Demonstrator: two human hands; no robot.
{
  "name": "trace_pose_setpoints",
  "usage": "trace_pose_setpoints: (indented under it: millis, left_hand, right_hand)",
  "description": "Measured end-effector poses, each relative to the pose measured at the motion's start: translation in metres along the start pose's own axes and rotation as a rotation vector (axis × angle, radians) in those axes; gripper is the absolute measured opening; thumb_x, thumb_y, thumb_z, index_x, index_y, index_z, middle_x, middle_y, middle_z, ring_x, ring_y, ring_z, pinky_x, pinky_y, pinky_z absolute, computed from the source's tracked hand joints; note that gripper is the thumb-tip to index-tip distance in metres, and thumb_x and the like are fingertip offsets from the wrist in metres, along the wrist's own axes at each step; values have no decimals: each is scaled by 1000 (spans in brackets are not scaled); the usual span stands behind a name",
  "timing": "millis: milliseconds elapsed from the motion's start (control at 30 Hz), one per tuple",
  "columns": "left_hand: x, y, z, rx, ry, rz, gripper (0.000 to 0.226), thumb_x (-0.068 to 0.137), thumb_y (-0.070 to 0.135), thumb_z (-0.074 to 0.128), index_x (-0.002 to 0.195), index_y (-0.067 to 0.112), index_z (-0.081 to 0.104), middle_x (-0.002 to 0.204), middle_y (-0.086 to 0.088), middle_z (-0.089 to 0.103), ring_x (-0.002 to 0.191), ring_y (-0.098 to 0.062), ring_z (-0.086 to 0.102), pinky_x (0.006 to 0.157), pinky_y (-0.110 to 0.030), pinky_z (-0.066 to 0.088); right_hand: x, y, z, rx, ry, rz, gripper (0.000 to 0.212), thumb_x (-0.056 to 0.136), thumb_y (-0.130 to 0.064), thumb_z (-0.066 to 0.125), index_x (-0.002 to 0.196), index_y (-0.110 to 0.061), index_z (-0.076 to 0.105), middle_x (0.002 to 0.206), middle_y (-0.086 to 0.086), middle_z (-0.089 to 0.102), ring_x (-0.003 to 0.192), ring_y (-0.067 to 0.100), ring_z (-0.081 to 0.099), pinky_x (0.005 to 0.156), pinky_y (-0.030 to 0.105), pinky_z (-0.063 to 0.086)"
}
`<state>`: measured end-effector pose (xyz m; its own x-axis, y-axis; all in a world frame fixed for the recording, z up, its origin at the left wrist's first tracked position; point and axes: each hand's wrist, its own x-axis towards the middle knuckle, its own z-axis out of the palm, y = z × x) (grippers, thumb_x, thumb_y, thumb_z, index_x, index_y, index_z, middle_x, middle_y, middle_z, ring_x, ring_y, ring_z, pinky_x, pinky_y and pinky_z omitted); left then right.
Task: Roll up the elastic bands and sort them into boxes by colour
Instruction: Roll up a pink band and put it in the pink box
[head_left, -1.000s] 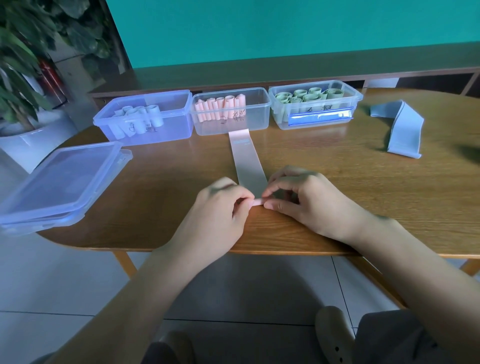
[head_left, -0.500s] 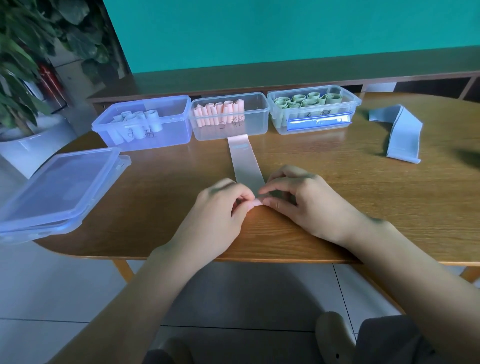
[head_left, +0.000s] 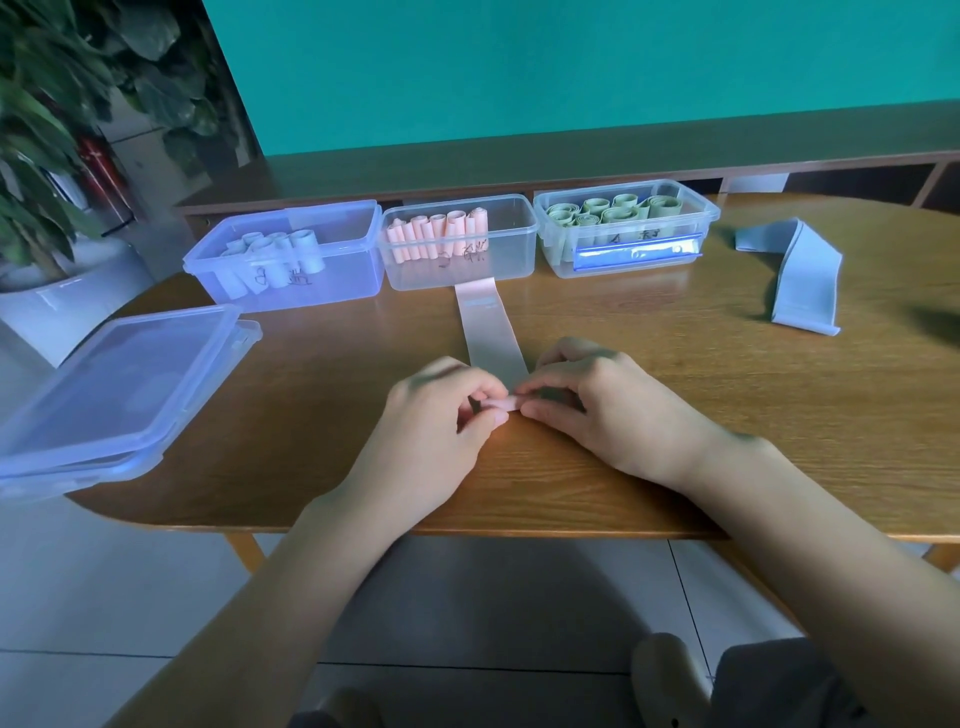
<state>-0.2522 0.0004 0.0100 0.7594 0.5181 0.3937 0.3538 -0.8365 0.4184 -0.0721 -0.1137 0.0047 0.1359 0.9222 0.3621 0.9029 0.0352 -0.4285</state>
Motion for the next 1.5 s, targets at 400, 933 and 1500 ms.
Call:
trace_pose_setpoints:
  millis: [400,933,1500]
  left_hand:
    - [-12,2,-3,-39,6,-11,4,93,26,69,95,28,72,91,18,61,84,2,56,69,-3,37]
    - [-33,1,-5,-18,64,36,13,96,26,64,97,27,77,99,12,58,88,-3,53,76,-3,39]
    - [-22,0,-7,-75,17,18,6,92,31,70,96,30,75,92,19,63,87,-2,59,71,-6,42]
  right_hand:
    - [-10,-6,-1,99,1,1,17,93,-27,72,110,-26,74,102,-14,65,89,-1,59,84,15,44]
    - [-29,-26,-10,59,-32,-88,4,97,-28,67,100,-29,70,103,-16,58,96,6,60,87,26,48]
    - [-18,-18,-1,42,39,-41,15,97,-35,63,105,-28,74,105,-13,59,91,7,61,83,35,52]
